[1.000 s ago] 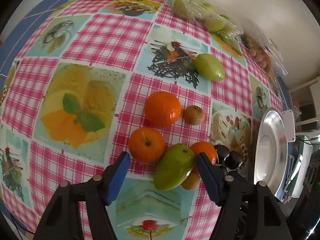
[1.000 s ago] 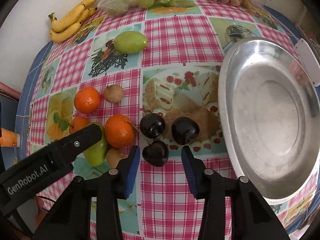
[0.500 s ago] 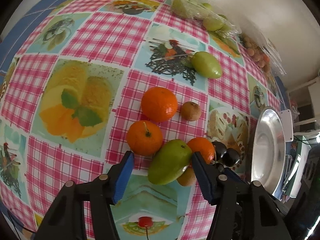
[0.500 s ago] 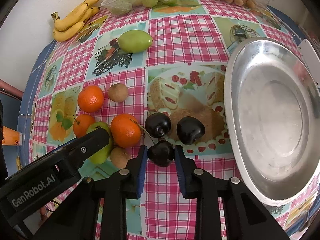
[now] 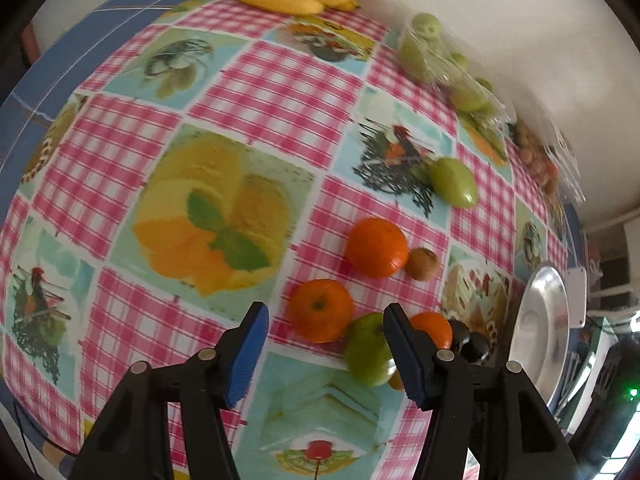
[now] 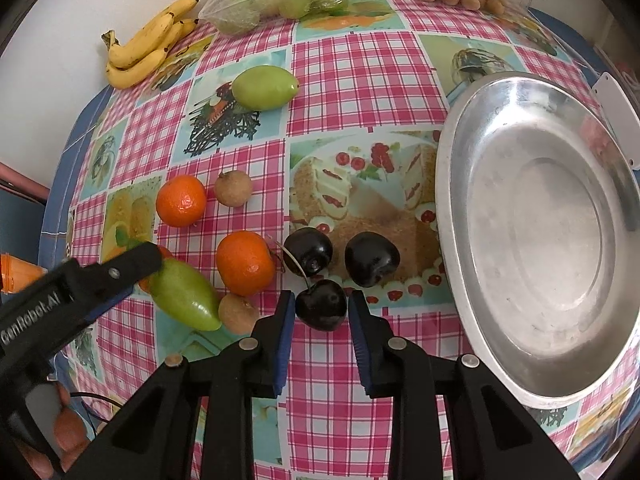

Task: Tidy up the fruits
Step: 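Close the right tool on a black plum while the left tool grasps an orange tangerine, then lift the plum toward the steel bowl with the right tool while the left tool lifts the tangerine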

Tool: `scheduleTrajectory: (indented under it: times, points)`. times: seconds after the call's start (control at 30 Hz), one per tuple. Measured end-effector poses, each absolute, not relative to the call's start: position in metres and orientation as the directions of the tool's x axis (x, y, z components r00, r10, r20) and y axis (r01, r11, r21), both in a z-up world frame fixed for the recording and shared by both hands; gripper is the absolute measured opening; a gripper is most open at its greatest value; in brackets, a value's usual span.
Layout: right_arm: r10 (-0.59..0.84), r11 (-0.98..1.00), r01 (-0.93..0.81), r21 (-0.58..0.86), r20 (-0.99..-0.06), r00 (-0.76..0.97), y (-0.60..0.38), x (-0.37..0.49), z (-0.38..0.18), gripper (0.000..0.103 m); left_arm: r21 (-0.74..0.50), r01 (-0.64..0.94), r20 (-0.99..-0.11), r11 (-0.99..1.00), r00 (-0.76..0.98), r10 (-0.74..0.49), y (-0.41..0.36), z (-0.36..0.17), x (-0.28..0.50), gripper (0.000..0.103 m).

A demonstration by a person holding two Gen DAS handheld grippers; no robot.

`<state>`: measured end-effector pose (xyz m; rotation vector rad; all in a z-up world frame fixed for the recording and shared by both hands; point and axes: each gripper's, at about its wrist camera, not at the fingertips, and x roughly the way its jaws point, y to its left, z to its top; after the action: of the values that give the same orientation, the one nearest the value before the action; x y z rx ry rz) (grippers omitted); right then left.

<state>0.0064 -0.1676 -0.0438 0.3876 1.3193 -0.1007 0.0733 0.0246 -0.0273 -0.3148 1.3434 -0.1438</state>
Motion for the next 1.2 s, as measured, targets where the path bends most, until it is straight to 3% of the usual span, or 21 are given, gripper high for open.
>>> scheduleTrajectory:
  times: [0.4,0.5,0.63,1.2]
  points:
    - [0.146,0.932,0.289,0.218,-0.957,0.251,-0.166,0.006,-0.045,0.028,-0.314,-0.1,-0.933,0.944,0.215,-0.288,0.02,-0.039,0.082,0.063]
    - [0.149,0.932,0.289,0.22,-0.957,0.248,-0.165,0.008,-0.046,0.028,-0.348,-0.117,-0.925,0.93,0.202,-0.32,0.02,-0.047,0.083,0.056]
    - [0.144,0.934,0.286,0.214,-0.958,0.246,-0.163,0.009,-0.047,0.028,-0.394,-0.12,-0.909,0.911,0.198,-0.367,0.019,-0.047,0.083,0.039]
    - [0.149,0.93,0.283,0.235,-0.944,0.296,-0.166,0.006,-0.028,0.026,-0.391,-0.099,-0.889,0.915,0.298,-0.347,0.031,-0.018,0.08,0.038]
